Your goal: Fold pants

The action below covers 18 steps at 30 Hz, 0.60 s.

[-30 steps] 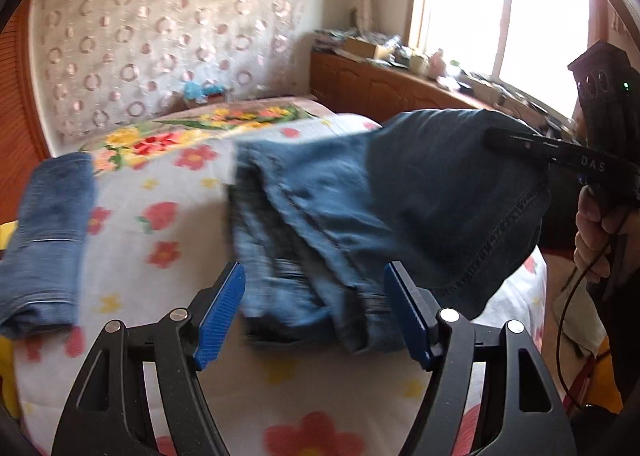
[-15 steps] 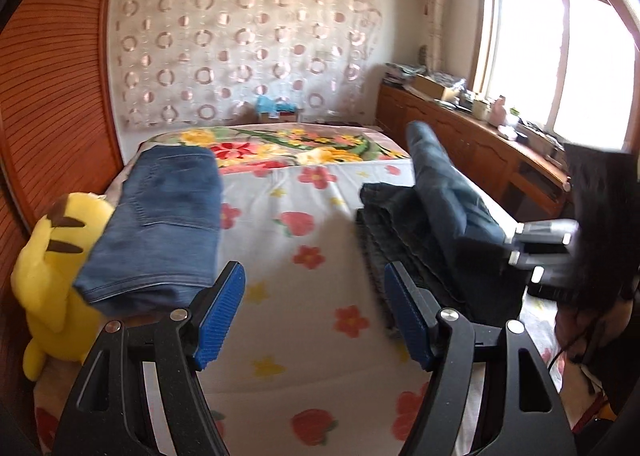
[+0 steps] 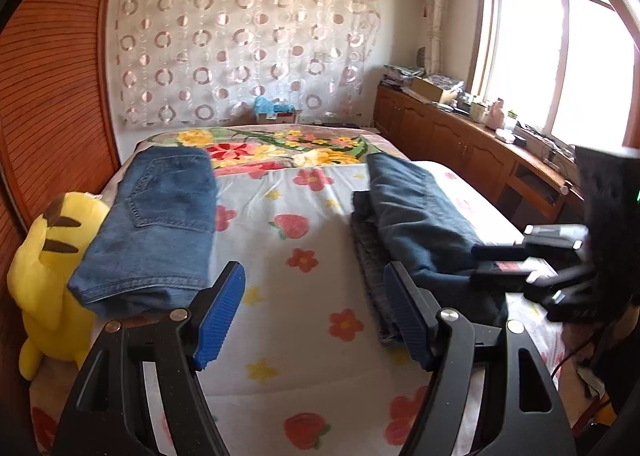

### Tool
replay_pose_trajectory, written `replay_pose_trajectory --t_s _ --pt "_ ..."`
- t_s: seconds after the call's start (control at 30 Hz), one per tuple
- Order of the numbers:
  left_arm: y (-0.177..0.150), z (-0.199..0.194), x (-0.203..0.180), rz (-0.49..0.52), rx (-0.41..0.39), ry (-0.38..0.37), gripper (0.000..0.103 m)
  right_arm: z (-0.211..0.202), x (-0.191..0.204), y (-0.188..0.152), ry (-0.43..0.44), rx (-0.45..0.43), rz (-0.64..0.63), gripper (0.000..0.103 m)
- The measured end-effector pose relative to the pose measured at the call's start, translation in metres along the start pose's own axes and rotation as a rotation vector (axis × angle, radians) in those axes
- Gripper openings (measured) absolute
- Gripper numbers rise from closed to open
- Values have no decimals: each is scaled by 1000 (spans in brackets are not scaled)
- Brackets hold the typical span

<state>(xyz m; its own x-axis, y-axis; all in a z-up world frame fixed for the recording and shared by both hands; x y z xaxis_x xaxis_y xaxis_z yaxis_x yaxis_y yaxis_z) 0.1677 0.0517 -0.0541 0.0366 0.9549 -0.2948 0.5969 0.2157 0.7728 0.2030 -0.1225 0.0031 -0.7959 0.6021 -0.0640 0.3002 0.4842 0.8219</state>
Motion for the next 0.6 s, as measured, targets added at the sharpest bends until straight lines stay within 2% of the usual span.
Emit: replay_pose_trajectory --t_s 0.1,0.2,0.27,0.37,0.47,0.6 --pt "0 5 -16 15 9 -25 73 -26 -20 -2 -92 -26 -8 58" --pt "-3 16 -34 30 33 -59 73 -29 -48 -5 -173 -6 2 65" --pt "-8 29 -45 33 63 -85 73 -23 -70 -8 -217 20 15 66" --pt "-22 49 -56 26 133 -112 73 -5 -100 -14 -240 62 66 66" --pt "-40 63 -57 27 186 -103 73 19 -125 -15 -233 86 116 66" --pt "-57 68 -50 12 219 -91 73 53 -152 -4 -230 112 169 66"
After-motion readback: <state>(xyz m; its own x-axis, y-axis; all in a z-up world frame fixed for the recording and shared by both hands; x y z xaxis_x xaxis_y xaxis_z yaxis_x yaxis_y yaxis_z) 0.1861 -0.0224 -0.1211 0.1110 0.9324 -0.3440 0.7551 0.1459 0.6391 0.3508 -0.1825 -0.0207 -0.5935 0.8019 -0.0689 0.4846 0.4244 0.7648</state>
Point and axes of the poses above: each gripper's, at about its wrist camera, not at the fingertips, and z roughly the way its jaws point, x to its left, y to its top, the point moved 6 cm from there along z, roughly the way its jaws point, and after that the axes turned 13 degrees about -z, right-handed, at the moved point
